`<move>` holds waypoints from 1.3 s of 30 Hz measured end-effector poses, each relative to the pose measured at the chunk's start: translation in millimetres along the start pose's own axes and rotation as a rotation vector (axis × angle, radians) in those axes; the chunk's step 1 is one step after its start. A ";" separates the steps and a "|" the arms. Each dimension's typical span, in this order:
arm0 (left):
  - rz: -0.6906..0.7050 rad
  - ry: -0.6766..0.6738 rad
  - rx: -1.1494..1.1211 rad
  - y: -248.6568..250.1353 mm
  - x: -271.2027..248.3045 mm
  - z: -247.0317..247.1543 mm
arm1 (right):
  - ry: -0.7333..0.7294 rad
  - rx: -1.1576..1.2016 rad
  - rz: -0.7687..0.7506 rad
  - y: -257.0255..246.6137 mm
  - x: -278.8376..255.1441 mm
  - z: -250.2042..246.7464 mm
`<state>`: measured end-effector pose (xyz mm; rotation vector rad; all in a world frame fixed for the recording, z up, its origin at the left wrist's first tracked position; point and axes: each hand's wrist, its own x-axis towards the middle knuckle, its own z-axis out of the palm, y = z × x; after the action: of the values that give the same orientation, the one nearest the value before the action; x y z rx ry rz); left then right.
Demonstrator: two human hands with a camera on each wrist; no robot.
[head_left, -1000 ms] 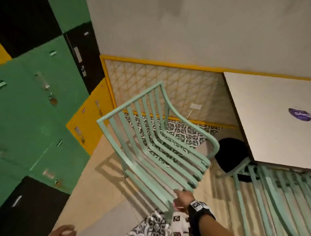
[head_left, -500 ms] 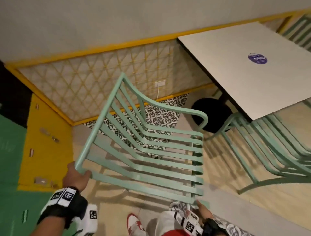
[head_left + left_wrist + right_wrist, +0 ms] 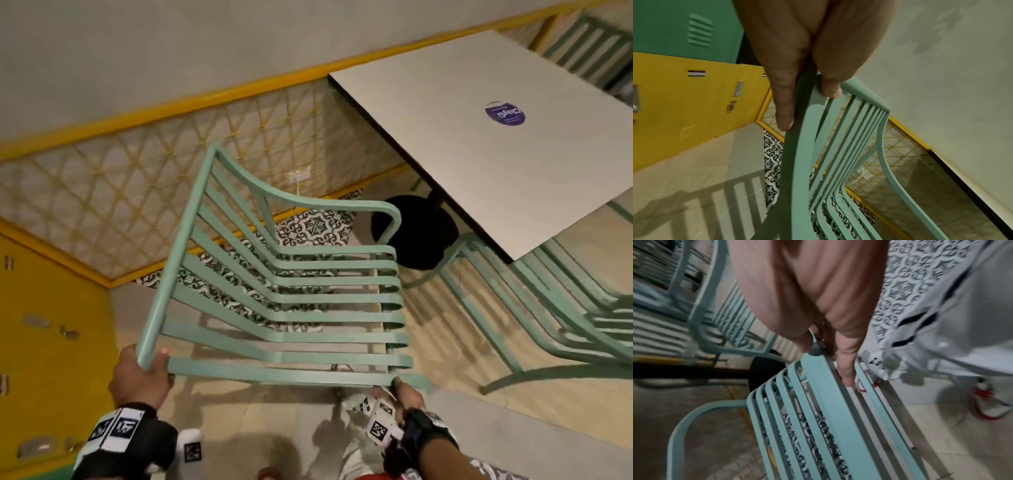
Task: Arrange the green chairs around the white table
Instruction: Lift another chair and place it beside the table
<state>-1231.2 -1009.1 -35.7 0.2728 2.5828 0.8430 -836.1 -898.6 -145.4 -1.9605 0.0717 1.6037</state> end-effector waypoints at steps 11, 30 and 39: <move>-0.155 0.004 -0.018 43.4 84.3 83.8 | -0.172 -0.069 0.015 -133.1 56.9 131.8; 0.117 -0.337 -0.072 231.1 -25.9 191.8 | -0.295 -0.131 0.021 -237.2 104.9 232.1; 0.225 -0.300 0.056 234.6 -65.5 201.8 | -0.312 -0.163 0.006 -240.9 127.4 195.2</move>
<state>-1070.7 -736.9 -22.2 0.6642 2.3240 0.7413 -876.1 -567.6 -180.4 -1.8011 -0.1822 1.9527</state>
